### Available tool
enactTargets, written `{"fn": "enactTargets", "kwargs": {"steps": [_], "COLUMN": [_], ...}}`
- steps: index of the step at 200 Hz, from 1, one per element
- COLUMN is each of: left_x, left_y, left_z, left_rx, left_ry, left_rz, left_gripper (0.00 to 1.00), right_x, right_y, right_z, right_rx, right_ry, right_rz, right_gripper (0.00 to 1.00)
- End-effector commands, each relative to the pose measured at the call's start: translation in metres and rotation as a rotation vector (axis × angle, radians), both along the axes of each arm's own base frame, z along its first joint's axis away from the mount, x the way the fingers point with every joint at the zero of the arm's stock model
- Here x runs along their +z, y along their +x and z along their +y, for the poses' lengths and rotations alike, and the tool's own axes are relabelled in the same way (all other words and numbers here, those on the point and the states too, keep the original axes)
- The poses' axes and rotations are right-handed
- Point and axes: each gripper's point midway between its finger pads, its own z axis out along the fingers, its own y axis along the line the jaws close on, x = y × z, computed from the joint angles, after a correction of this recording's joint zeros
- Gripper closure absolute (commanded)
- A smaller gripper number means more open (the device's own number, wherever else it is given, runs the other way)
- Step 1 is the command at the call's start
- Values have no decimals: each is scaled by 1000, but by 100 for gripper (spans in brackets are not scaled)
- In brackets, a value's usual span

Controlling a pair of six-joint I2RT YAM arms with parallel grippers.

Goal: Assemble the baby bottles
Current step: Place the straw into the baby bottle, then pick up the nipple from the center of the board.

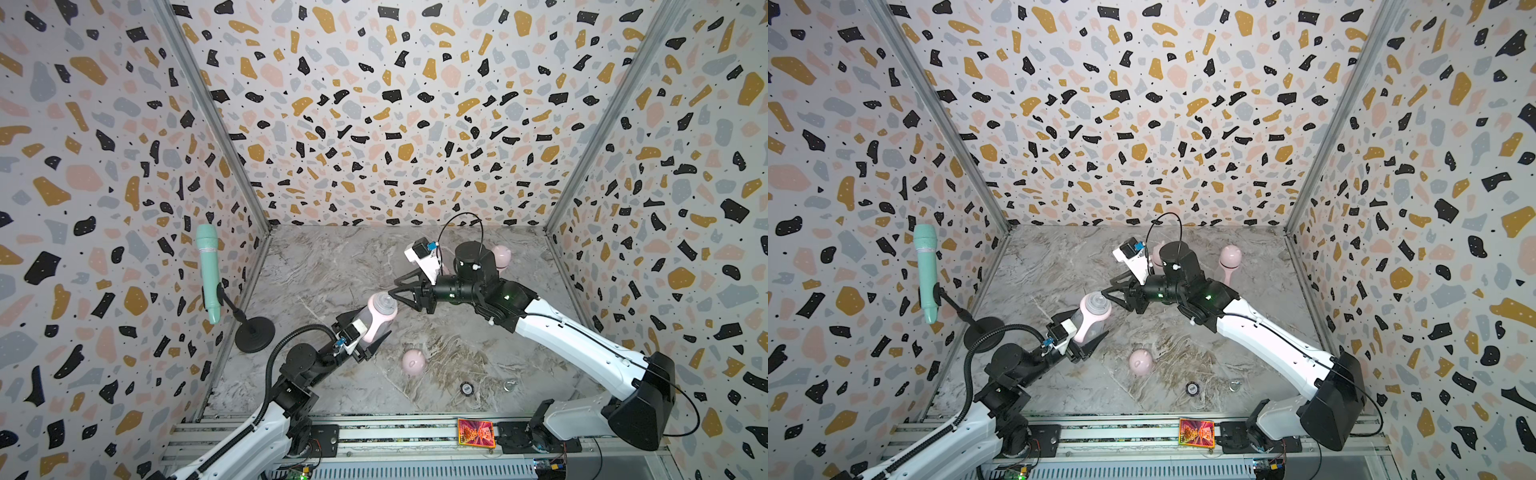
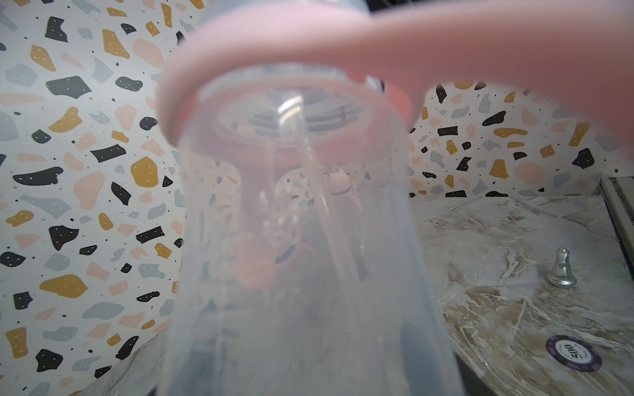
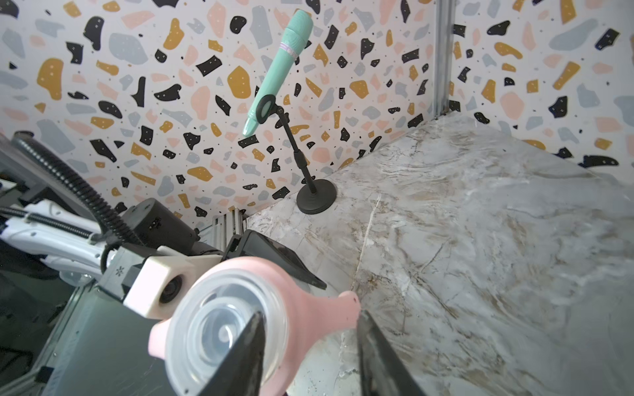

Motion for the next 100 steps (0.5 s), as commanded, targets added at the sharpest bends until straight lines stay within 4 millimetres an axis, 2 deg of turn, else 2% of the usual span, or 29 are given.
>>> {"fn": "enactTargets", "kwargs": {"steps": [1, 17, 34, 52, 69, 100], "left_x": [32, 31, 32, 31, 31, 34], "left_y": [-4, -5, -5, -5, -5, -7], "left_z": [9, 12, 17, 22, 26, 29], "left_rx": [29, 42, 59, 86, 102, 110], "left_ry": [-84, -97, -109, -116, -124, -137], "left_rz": [-91, -88, -85, -75, -76, -80], "left_gripper": [65, 65, 65, 65, 64, 64], "right_x": [21, 18, -5, -50, -99, -169], "right_y": [18, 28, 55, 90, 105, 113], "right_z": [-31, -46, -75, -120, -150, -164], "right_rx": [-119, -180, -344, -585, -693, -725], "right_ry": [-13, -41, -144, -317, -461, -506], "right_rz": [-62, -79, -45, 18, 97, 226], "right_gripper": [36, 23, 20, 18, 15, 8]}}
